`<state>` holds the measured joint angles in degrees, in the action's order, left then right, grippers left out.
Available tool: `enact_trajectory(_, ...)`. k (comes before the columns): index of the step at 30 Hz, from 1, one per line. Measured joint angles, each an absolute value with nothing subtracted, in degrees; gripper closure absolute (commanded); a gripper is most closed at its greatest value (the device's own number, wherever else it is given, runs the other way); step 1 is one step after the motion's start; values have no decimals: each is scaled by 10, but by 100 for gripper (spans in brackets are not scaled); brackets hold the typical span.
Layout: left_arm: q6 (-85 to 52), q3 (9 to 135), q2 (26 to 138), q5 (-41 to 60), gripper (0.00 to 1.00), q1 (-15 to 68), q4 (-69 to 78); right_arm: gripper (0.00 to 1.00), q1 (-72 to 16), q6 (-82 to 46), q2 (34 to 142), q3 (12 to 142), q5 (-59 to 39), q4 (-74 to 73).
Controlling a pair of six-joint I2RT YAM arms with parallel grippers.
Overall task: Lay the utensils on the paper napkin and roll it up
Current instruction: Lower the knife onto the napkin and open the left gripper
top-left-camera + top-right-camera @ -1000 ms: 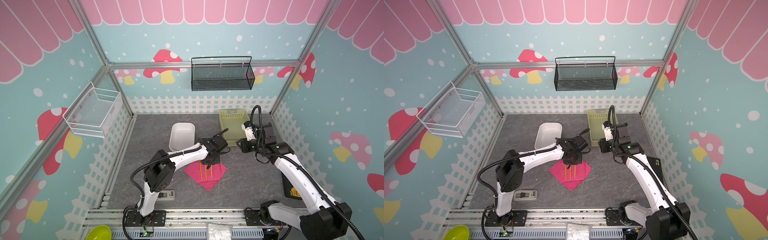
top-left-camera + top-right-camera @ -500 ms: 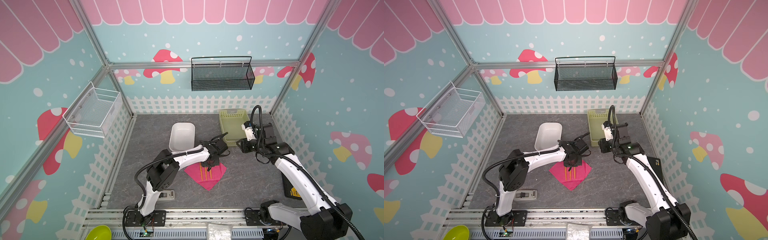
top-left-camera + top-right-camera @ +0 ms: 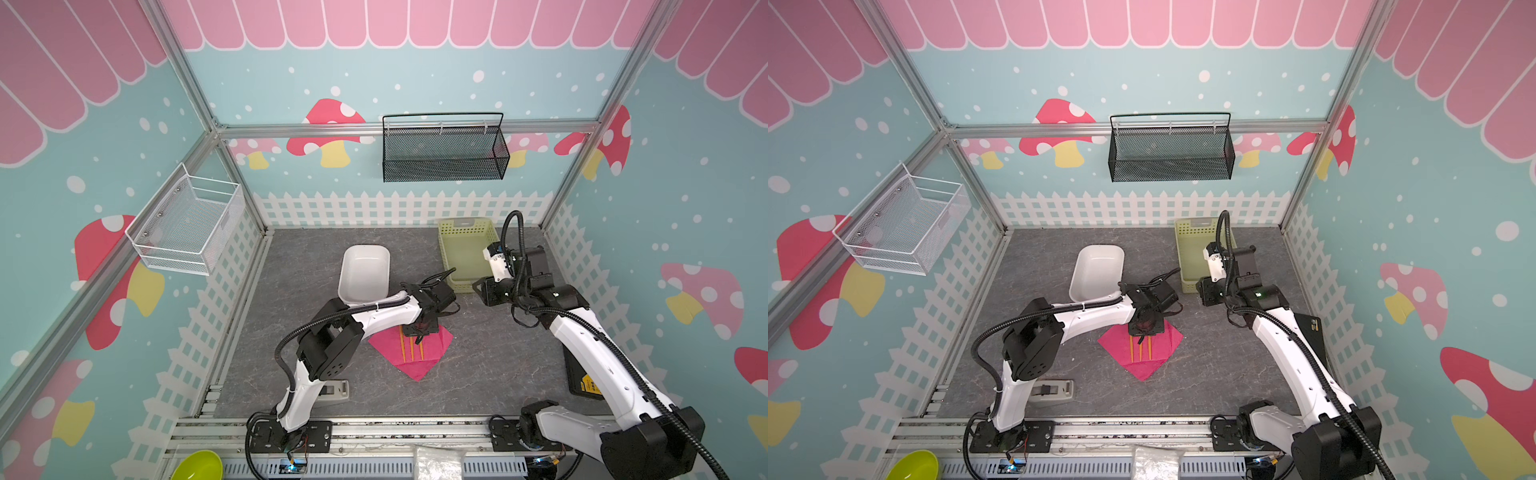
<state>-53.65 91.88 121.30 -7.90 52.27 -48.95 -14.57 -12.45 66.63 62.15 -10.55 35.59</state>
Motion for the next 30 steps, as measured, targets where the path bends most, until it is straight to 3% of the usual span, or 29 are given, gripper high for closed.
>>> enact_trajectory(16,-536,919,1222,-77,88,523,-489,63,-146,-124,659,621,-106,356)
enact_trajectory(30,-536,919,1225,-77,80,523,-489,63,-145,-124,659,619,-105,356)
